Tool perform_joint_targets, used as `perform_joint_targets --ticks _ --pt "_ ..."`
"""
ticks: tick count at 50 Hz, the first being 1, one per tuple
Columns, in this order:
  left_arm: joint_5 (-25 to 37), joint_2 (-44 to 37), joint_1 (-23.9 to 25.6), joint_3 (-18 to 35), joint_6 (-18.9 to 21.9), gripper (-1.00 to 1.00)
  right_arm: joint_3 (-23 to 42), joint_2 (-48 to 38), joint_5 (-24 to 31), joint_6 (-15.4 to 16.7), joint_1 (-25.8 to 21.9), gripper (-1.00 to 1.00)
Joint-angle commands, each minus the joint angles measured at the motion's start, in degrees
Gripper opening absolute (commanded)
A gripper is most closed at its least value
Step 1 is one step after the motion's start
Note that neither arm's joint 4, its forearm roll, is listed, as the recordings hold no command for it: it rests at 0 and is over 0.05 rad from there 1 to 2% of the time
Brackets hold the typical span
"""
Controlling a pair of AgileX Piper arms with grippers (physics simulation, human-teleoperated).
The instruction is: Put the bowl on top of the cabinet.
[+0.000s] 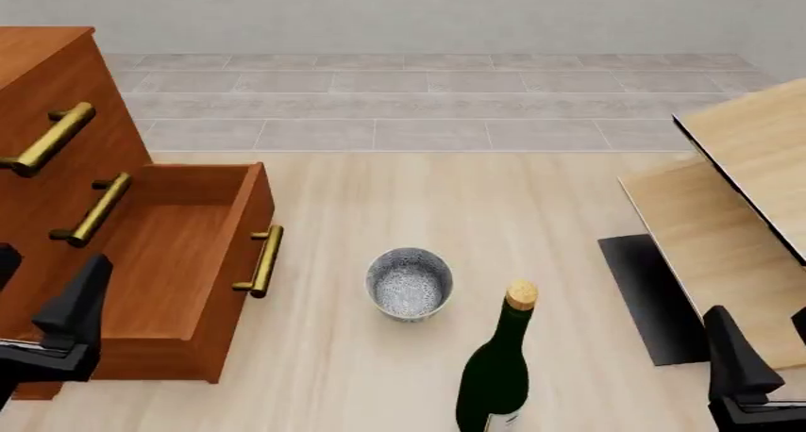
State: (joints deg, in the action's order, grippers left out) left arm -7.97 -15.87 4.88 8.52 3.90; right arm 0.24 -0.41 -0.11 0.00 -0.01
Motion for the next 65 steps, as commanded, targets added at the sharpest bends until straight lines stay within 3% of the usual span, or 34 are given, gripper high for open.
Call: perform_joint_targets --ticks 1,6,7,9,18,19,20,26,47,65 --pt "-0.12 -7.37 3.54 5.29 -0.76 1.00 0.00 0.00 0.00 0.00 0.00 1.00" --pt "0.86 -10.51 6.22 8.55 -1.17 1.00 0.00 -0.01 0.00 0.00 0.00 1.00" --pt "1.52 -12.48 6.55 9.85 -3.26 1.00 0.00 0.00 0.00 0.00 0.00 1.00" --pt "1.60 -12.80 7.81 10.45 -1.64 1.00 0.00 0.00 0.00 0.00 -0.01 1.00" --pt "1.89 -19.83 9.99 14.39 -1.96 1.00 0.00 0.00 0.00 0.00 0.01 1.00" --pt "2.08 -20.10 11.23 14.82 -0.38 1.00 0.00 0.00 0.00 0.00 -0.01 1.00" --pt "2.43 -21.55 11.17 15.34 -1.80 1.00 0.00 0.00 0.00 0.00 0.00 1.00" --pt "2.62 -22.09 14.19 16.27 1.51 1.00 0.00 0.00 0.00 0.01 0.01 1.00" --pt "5.37 -34.23 18.54 23.60 1.63 1.00 0.00 0.00 0.00 0.00 0.02 1.00" --pt "6.57 -39.48 21.32 27.33 1.58 1.00 0.00 -0.01 0.00 0.00 0.00 1.00"
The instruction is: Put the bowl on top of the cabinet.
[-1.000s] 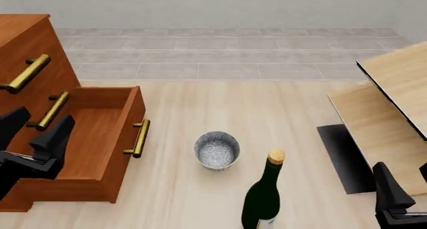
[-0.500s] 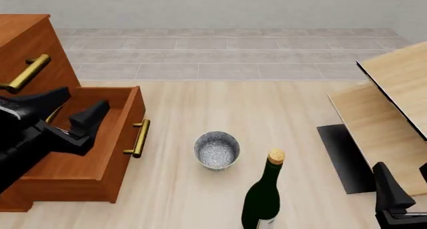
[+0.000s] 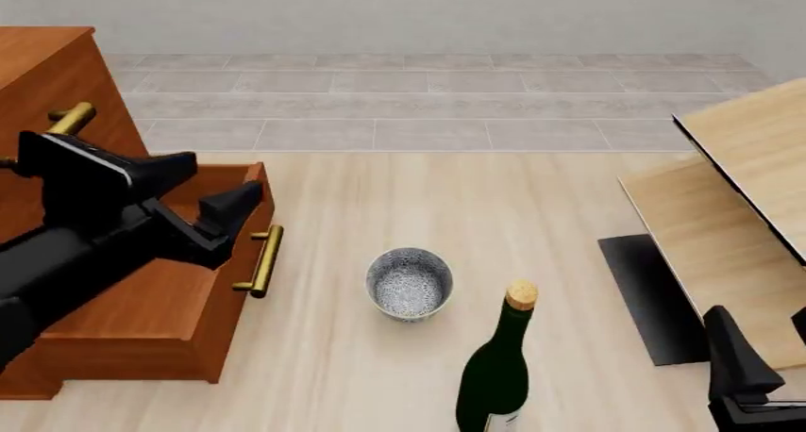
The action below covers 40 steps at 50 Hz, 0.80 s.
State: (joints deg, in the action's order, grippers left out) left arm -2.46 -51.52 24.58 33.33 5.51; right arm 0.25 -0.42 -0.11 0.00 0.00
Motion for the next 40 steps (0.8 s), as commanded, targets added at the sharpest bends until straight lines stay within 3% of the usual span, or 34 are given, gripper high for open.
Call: perform_joint_targets --ticks 1,16,17,23,27,40 --pt "1.24 -4.03 1.81 2.73 -0.06 1.00 0.00 -0.01 0.00 -0.01 0.00 1.00" --pt "2.25 -10.57 5.26 4.88 -2.08 1.00 0.00 0.01 0.00 0.01 0.00 1.00" --pt "1.95 -10.58 5.78 4.85 -0.40 1.00 0.00 -0.01 0.00 0.00 -0.01 1.00" --pt "3.33 -12.88 6.88 6.74 -1.38 1.00 0.00 0.01 0.00 0.00 0.00 1.00" --pt "3.77 -14.11 8.40 7.86 0.95 1.00 0.00 0.01 0.00 0.00 0.01 1.00" --pt "5.21 -19.44 9.73 11.13 1.81 1.00 0.00 0.00 0.00 -0.01 0.00 1.00"
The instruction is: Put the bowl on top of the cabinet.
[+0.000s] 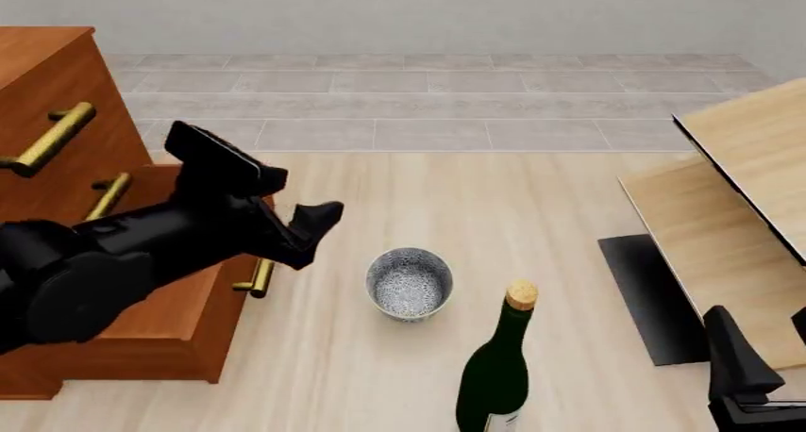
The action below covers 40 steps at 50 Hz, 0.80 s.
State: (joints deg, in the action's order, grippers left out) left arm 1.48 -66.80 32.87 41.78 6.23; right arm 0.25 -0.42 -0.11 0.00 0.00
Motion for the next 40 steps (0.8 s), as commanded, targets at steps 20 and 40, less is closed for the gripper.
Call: perform_joint_targets --ticks 20,40 --pt "2.09 -11.03 3.33 4.51 0.50 1.00 0.00 0.01 0.00 -0.01 0.00 1.00" --pt "0.99 -14.26 4.20 5.08 0.18 1.00 0.00 0.00 0.00 0.00 0.01 1.00"
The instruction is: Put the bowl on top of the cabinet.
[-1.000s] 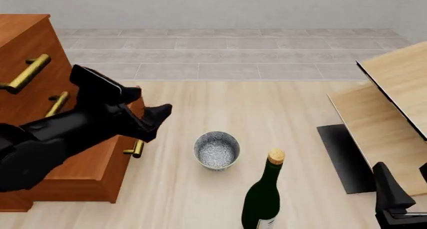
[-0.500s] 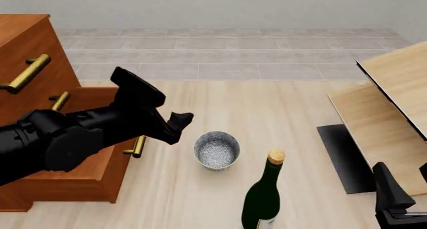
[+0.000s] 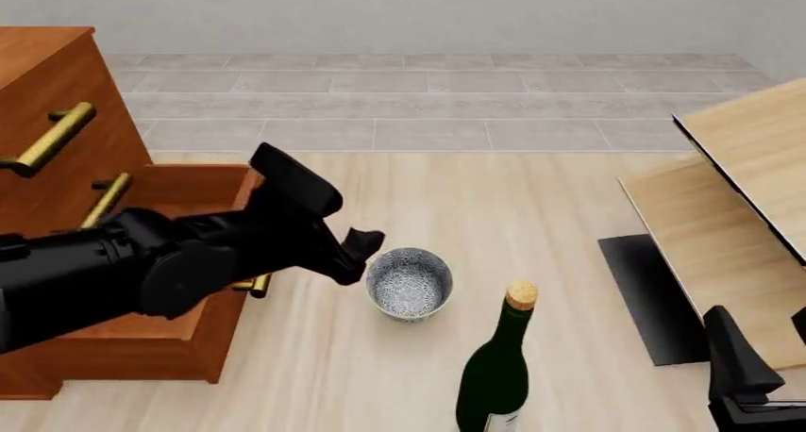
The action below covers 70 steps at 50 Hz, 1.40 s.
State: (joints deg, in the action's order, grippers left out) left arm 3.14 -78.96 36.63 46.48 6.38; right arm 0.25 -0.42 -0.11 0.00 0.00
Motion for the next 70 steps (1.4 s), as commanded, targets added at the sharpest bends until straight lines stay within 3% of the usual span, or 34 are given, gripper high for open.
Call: perform_joint_targets --ticks 1,25,27,70 --pt "-0.95 -2.49 0.48 0.40 0.10 1.00 0.00 0.01 0.00 0.01 0.00 1.00" --pt "-4.54 -9.81 -0.30 2.05 -1.76 1.00 0.00 0.00 0.00 -0.01 0.00 1.00" --pt "-5.95 -10.37 -0.35 1.41 0.00 1.00 0.00 -0.01 0.00 0.02 -0.01 1.00" --pt "-10.87 -19.79 -1.93 4.14 0.27 1.00 0.00 0.00 0.00 -0.02 0.00 1.00"
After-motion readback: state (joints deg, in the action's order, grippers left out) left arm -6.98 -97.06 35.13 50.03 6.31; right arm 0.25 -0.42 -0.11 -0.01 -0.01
